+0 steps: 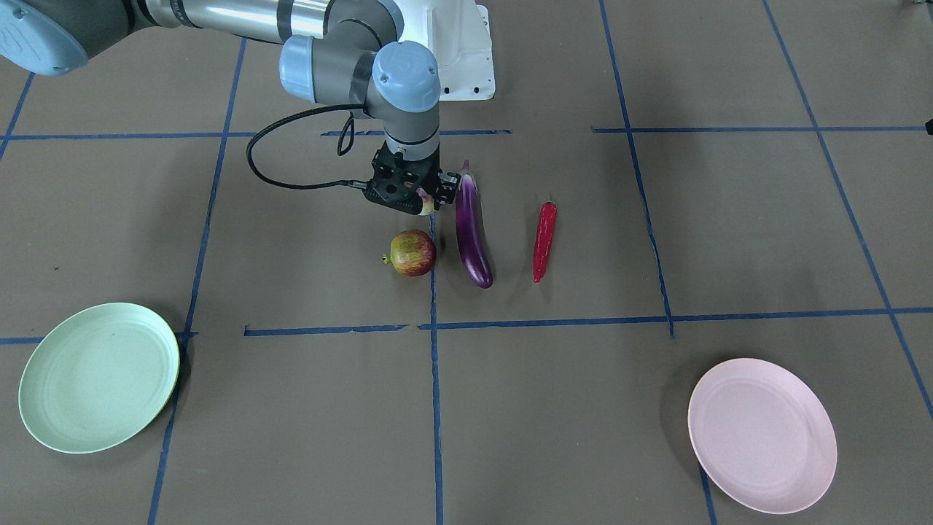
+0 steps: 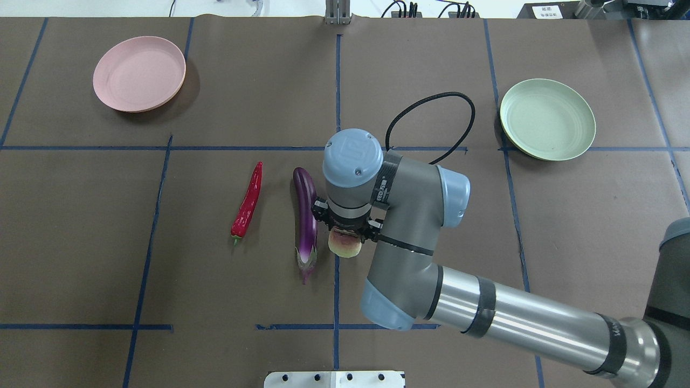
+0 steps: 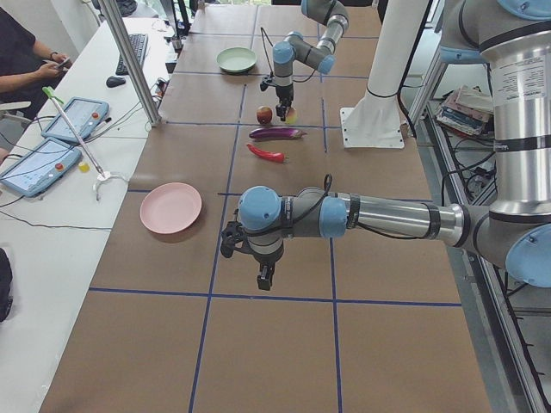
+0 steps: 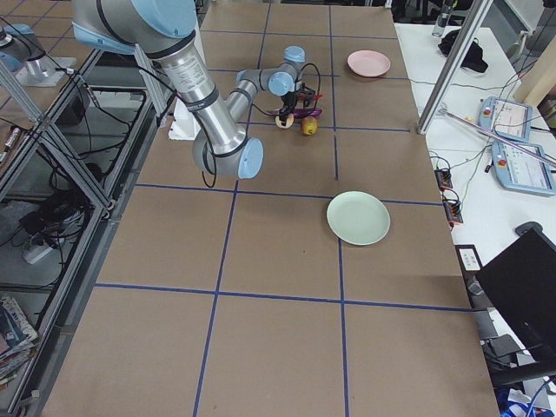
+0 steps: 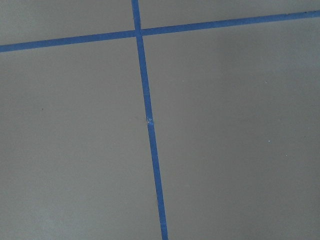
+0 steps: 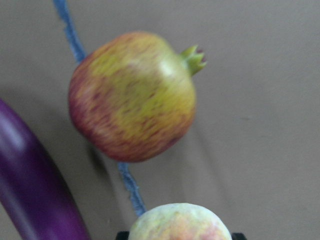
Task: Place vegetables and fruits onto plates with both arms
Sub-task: 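Carry the peach onto the green plate with right gripper while left arm reaches in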
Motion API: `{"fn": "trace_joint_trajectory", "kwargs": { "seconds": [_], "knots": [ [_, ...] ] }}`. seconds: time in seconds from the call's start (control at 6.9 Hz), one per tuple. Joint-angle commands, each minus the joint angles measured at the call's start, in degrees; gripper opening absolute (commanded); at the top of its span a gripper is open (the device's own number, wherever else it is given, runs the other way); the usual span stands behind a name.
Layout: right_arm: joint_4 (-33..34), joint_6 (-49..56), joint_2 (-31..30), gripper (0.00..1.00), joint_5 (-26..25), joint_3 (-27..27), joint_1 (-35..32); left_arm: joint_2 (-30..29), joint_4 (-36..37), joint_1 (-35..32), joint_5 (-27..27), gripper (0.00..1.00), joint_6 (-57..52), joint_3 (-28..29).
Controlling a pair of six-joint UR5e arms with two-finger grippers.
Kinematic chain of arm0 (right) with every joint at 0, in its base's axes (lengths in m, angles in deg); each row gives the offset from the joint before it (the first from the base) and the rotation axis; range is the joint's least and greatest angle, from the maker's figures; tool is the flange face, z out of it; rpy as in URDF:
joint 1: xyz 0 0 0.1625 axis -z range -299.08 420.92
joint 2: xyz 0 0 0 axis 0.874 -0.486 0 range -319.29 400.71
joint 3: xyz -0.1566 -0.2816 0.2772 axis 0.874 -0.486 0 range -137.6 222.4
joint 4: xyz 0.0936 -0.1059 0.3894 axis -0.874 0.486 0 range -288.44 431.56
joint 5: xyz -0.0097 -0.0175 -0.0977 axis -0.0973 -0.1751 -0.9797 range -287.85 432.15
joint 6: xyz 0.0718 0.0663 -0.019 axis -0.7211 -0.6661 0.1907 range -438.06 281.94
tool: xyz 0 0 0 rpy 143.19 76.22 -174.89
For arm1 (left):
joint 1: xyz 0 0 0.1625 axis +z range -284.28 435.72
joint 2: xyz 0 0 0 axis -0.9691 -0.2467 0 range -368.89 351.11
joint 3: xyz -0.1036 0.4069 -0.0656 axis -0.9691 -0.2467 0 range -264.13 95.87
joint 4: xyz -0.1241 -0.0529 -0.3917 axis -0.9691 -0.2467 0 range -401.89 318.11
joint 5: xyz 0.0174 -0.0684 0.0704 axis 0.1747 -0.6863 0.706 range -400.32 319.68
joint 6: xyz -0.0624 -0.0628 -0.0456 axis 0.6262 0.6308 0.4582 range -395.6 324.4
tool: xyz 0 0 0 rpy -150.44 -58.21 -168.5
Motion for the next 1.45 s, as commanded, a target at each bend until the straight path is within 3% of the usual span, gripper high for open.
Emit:
{"fn": "trace_joint_trajectory", "kwargs": {
  "seconds": [0.0, 0.14, 0.29, 0.58, 0.72, 0.87, 1.01, 1.16, 1.3],
  "knots": [
    [0.35, 3.53, -15.01, 0.0, 4.76, 16.83, -6.91, -1.65, -0.09, 2.33, -8.93, 1.0, 0.09, -0.08],
    [0.43, 12.27, -17.79, 0.0, 4.76, 17.7, -11.73, -5.58, 0.0, 6.1, -9.24, 1.0, 3.39, -0.26],
    [0.17, 21.84, -18.51, 0.0, 4.76, 14.48, -18.13, -9.62, -2.09, 11.18, -10.38, 1.0, 12.39, -0.95],
    [-0.53, 40.56, -17.74, 0.01, 9.13, 2.75, -29.82, -17.17, -13.83, 25.56, -9.95, 1.0, 32.84, -0.09],
    [-0.53, 49.1, -16.69, 0.01, 9.33, -2.89, -33.28, -23.05, -14.41, 31.13, -4.38, 1.0, 41.31, 0.09],
    [-0.62, 54.84, -14.33, 0.01, 9.33, -9.21, -36.18, -29.03, -14.42, 38.23, 5.16, 1.0, 48.1, 0.36],
    [-4.62, 57.77, -13.09, 0.01, 9.16, -15.37, -36.99, -32.48, -14.24, 44.39, 11.35, 1.0, 52.43, 1.05],
    [-14.49, 57.97, -13.16, 0.01, 9.07, -23.35, -37.7, -35.56, -14.33, 48.19, 16.28, 1.0, 53.25, 4.37],
    [-19.47, 57.71, -13.16, 0.27, 9.33, -26.73, -37.88, -36.9, -14.33, 52.23, 22.51, 1.0, 53.44, 6.58]
  ]
}}
